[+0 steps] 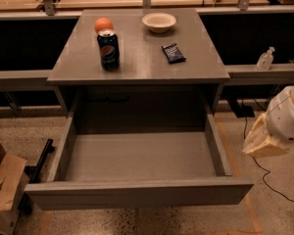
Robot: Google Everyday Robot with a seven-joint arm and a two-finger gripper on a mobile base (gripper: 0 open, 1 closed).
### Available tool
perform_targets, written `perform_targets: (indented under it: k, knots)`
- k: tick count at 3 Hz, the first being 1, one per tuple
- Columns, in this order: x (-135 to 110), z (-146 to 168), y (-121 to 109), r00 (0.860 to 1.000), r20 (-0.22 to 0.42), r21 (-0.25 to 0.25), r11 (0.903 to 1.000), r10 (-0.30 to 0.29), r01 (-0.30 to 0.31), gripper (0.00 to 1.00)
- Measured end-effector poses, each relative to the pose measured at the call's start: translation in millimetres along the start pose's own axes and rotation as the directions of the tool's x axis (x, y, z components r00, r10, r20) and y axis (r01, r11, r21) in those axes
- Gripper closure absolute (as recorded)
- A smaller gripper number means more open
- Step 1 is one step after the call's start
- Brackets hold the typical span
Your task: Close top drawer
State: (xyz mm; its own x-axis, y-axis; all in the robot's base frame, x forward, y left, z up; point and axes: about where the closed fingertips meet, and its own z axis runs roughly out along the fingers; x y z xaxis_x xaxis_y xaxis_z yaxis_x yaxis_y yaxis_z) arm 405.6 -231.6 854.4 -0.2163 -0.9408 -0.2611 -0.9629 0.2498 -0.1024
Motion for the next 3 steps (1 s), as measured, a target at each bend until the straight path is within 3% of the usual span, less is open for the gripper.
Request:
perform_targets:
  k: [1,2,3]
  knots:
    - [5,11,6,1.0,-0.006,-0.009,0.9999,0.007,-0.007,1.0]
    - [6,34,15,1.0,-0.016,-0.066,0.9977,0.014,-0.015,1.0]
    - [15,81,37,0.998,-0.009,-0.163,0.9849,0.057,-0.058,1.0]
